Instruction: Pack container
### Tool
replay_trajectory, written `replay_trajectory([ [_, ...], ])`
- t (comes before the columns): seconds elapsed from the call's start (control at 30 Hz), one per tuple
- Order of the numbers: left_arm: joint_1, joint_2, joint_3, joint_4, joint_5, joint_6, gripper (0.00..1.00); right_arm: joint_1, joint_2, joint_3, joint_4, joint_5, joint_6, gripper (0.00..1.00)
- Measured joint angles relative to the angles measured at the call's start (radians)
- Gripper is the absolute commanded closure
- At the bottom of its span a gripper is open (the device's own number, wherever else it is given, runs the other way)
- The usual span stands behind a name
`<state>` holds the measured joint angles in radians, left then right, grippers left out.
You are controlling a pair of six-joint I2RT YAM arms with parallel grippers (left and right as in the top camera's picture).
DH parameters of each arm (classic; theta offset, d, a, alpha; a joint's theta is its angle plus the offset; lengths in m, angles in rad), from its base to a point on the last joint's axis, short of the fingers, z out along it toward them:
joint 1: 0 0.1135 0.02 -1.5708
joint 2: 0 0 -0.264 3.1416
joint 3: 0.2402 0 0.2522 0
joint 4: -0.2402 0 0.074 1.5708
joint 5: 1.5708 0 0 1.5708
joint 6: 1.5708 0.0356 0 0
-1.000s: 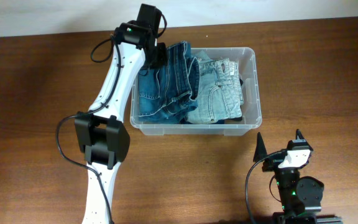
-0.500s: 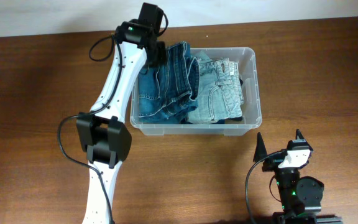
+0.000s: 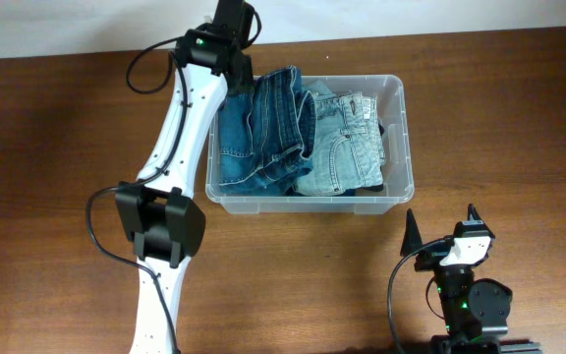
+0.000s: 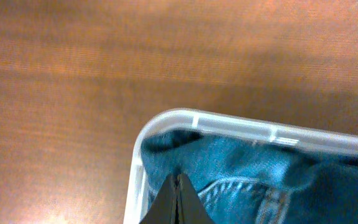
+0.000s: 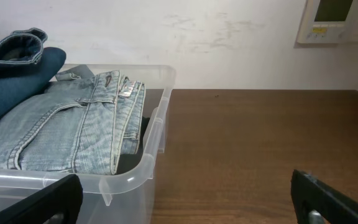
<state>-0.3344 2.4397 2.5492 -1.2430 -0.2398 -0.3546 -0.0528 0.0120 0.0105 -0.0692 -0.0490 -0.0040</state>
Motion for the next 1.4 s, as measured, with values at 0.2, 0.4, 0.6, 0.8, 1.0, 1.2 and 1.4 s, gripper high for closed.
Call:
replay_trajectory([
  [0.2,-0.002,0.045,0.011,-0.05,-0.003,0.0,0.99,0.0,0.0,0.0,0.0,0.0,0.0,0.02],
  [0.4,-0.002,0.048,0.011,-0.052,0.0,0.0,0.99,0.0,0.0,0.0,0.0,0.0,0.0,0.02],
  [0.6,-0.001,0.049,0.011,-0.051,0.016,0.0,0.99,0.0,0.0,0.0,0.0,0.0,0.0,0.02],
  [0.8,0.001,0.066,0.012,-0.065,0.027,0.0,0.99,0.0,0.0,0.0,0.0,0.0,0.0,0.01],
  [1.0,0.001,0.084,0.018,-0.106,0.031,0.0,0.99,0.0,0.0,0.0,0.0,0.0,0.0,0.02],
  [1.2,0.001,0.089,0.107,-0.165,0.046,0.0,0.99,0.0,0.0,0.0,0.0,0.0,0.0,0.02],
  [1.4,-0.003,0.075,0.256,-0.241,0.101,0.0,0.99,0.0,0.0,0.0,0.0,0.0,0.0,0.02],
])
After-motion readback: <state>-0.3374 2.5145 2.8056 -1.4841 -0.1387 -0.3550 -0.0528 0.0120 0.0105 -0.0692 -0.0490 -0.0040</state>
